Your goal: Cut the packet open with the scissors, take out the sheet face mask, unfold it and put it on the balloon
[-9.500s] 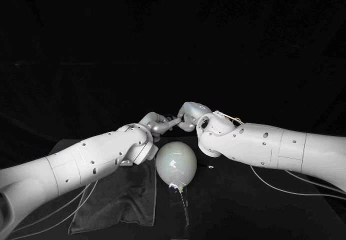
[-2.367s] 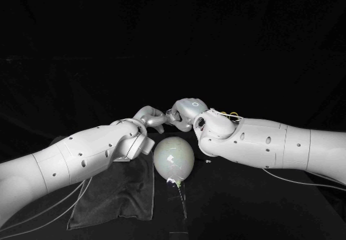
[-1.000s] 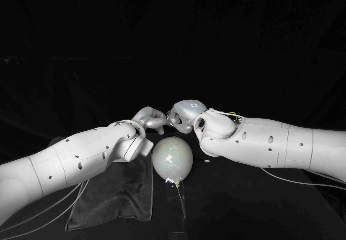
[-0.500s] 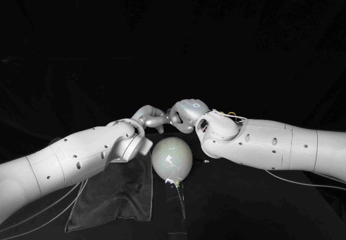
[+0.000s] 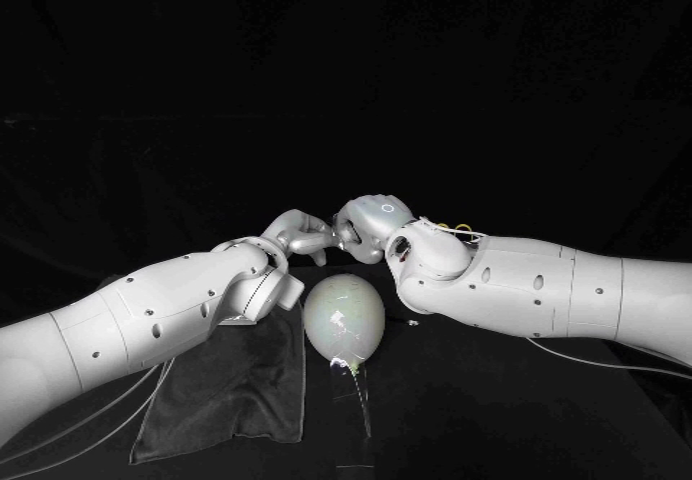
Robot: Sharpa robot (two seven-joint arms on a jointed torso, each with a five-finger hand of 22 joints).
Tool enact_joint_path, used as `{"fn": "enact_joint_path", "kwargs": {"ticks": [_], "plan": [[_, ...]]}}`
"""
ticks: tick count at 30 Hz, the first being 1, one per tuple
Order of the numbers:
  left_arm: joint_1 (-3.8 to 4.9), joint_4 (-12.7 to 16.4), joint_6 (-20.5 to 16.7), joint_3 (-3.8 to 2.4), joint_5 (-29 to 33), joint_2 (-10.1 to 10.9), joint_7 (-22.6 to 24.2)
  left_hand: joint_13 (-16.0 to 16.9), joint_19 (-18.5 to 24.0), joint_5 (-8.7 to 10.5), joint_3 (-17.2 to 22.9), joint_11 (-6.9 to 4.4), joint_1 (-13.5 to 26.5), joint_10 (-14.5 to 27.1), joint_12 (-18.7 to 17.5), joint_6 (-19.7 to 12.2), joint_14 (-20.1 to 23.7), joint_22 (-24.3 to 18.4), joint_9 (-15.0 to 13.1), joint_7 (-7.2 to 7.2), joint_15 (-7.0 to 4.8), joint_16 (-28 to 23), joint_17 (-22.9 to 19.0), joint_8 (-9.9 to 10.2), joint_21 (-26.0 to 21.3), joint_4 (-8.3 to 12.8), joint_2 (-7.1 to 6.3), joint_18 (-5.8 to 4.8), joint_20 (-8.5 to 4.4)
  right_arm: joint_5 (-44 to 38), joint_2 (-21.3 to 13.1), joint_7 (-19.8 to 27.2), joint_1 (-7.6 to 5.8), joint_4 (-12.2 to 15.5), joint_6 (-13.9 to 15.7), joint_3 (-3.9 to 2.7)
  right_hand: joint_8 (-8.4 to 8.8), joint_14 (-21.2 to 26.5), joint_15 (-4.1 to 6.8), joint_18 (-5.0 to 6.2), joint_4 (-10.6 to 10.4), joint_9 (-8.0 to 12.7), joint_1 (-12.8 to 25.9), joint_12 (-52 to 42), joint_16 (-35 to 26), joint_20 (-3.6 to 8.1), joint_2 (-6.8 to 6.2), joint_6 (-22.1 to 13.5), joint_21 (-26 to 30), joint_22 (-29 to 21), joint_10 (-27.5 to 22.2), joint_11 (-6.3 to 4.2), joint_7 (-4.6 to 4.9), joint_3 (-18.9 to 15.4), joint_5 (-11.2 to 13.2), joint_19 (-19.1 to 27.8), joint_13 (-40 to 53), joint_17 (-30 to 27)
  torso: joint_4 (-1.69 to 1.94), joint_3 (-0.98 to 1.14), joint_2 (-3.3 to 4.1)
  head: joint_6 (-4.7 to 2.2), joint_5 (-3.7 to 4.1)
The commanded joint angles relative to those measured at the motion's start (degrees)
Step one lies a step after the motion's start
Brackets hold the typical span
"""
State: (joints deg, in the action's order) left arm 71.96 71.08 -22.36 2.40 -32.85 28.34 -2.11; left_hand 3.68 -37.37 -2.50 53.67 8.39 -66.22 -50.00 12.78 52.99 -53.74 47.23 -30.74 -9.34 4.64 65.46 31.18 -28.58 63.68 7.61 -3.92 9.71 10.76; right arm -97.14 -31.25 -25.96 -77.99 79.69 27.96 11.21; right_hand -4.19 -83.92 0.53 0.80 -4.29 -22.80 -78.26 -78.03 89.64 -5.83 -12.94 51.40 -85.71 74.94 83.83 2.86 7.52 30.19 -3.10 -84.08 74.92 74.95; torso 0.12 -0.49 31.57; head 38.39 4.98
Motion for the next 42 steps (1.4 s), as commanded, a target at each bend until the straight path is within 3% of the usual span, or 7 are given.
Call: {"fn": "enact_joint_path", "kwargs": {"ticks": [1,8,13,18,29,36,42], "plan": [[0.05,0.47,1.95,-0.04,-0.44,-0.32,1.36,-0.05,-0.36,-0.39,0.32,-0.01,-0.41,-0.4,-0.24,1.82,-0.44,0.05,-3.16,-0.28,-0.13,0.28,-0.09,-0.41,0.2,0.17,-0.04,0.75,-0.07,-2.47,0.52,0.33,-0.13,-0.27,0.26,-0.1,0.47,-6.08,0.56,0.3,0.27,0.18,-0.39,-0.13,0.36,0.56,0.5,-0.71,-0.2,13.14,0.16,-0.26,0.05,0.25,0.32,-3.3,6.87,15.05,0.0,0.0,-0.01,0.08,-0.01],[0.05,0.54,2.16,-0.04,-0.57,-0.3,1.65,-0.06,-0.33,-0.39,0.41,-0.01,-0.34,-0.54,-0.29,1.92,-0.46,0.12,-3.21,-0.14,-0.14,0.39,-0.23,-0.38,0.29,0.24,-0.1,0.74,-0.09,-3.93,1.24,-0.88,-0.14,-1.58,-5.01,-0.09,0.68,-6.08,1.77,0.24,1.19,1.32,-1.12,-0.89,0.36,1.55,0.47,-4.02,-0.42,13.28,0.65,-1.73,-0.72,0.55,0.31,-3.47,7.42,15.05,-0.02,0.01,-0.01,0.08,-0.07],[0.05,0.58,2.25,-0.04,-0.63,-0.23,1.88,-0.06,-0.3,-0.4,0.46,0.0,-0.3,-0.61,-0.32,1.99,-0.46,0.16,-3.24,-0.03,-0.14,0.45,-0.31,-0.36,0.34,0.27,-0.13,0.74,-0.09,-4.85,1.42,-1.31,-0.15,-2.02,-7.45,-0.09,0.68,-6.08,2.14,0.15,1.73,2.09,-1.57,-1.57,0.36,1.96,0.59,-5.95,-0.75,13.46,1.03,-2.11,-1.12,0.73,0.3,-3.69,7.91,15.05,-0.09,0.01,-0.01,0.19,-0.04],[0.05,0.59,2.25,-0.04,-0.65,-0.18,2.25,-0.07,-0.26,-0.42,0.56,0.05,-0.22,-0.73,-0.38,2.09,-0.45,0.23,-3.29,0.2,-0.12,0.56,-0.45,-0.32,0.42,0.34,-0.17,0.74,-0.1,-5.52,1.5,-1.27,-0.16,-2.13,-8.89,-0.08,0.33,-6.08,2.36,0.04,1.99,1.76,-1.75,-2.41,0.36,2.16,0.83,-4.97,-1.13,13.64,1.51,-2.35,-1.46,0.92,0.3,-3.93,8.49,15.05,-0.06,0.03,-0.03,0.16,0.14],[0.05,0.72,2.89,-0.04,-0.66,-0.2,3.28,-0.11,0.2,-0.42,1.11,0.98,0.65,-1.09,-1.08,2.72,0.17,0.46,-3.47,2.36,0.59,1.24,-1.49,0.48,0.58,0.35,-0.31,0.66,0.17,-4.37,1.84,0.69,-0.16,-2.71,-12.43,-0.07,-0.98,-6.08,3.78,-0.24,2.91,1.6,-1.91,-5.74,0.36,3.32,1.87,-2.42,-2.2,14.16,3.28,-3.72,-3.32,1.87,0.32,-4.62,10.8,15.05,-0.05,0.01,-0.01,0.16,0.36],[0.05,0.9,3.15,-0.05,-0.66,-0.21,4.05,-0.13,0.53,-0.41,1.25,1.35,0.9,-1.02,-1.57,3.04,0.65,0.52,-3.52,3.14,0.91,1.55,-1.96,0.94,0.54,0.41,-0.31,0.63,0.41,-2.54,1.88,2.39,-0.16,-3.05,-12.17,-0.07,-2.76,-6.08,3.96,-0.39,2.72,1.11,-0.87,-8.61,0.36,3.82,2.8,1.24,-2.74,14.41,4.63,-3.25,-2.68,2.11,0.32,-4.96,12.78,15.05,-0.05,0.01,-0.01,0.2,0.43],[0.05,0.95,3.32,-0.05,-0.74,-0.15,4.17,-0.13,0.58,-0.41,1.26,1.39,0.92,-1.0,-1.65,3.08,0.72,0.53,-3.52,3.23,0.94,1.6,-2.02,1.02,0.54,0.42,-0.31,0.63,0.44,-1.84,1.6,3.02,-0.16,-3.1,-9.89,-0.07,-4.21,-6.08,2.92,-0.48,2.69,0.81,-0.08,-9.51,0.36,3.3,3.79,4.61,-3.04,14.55,5.02,-1.73,-1.92,2.18,0.33,-5.15,13.42,15.05,-0.07,0.0,-0.04,0.16,0.47]]}}
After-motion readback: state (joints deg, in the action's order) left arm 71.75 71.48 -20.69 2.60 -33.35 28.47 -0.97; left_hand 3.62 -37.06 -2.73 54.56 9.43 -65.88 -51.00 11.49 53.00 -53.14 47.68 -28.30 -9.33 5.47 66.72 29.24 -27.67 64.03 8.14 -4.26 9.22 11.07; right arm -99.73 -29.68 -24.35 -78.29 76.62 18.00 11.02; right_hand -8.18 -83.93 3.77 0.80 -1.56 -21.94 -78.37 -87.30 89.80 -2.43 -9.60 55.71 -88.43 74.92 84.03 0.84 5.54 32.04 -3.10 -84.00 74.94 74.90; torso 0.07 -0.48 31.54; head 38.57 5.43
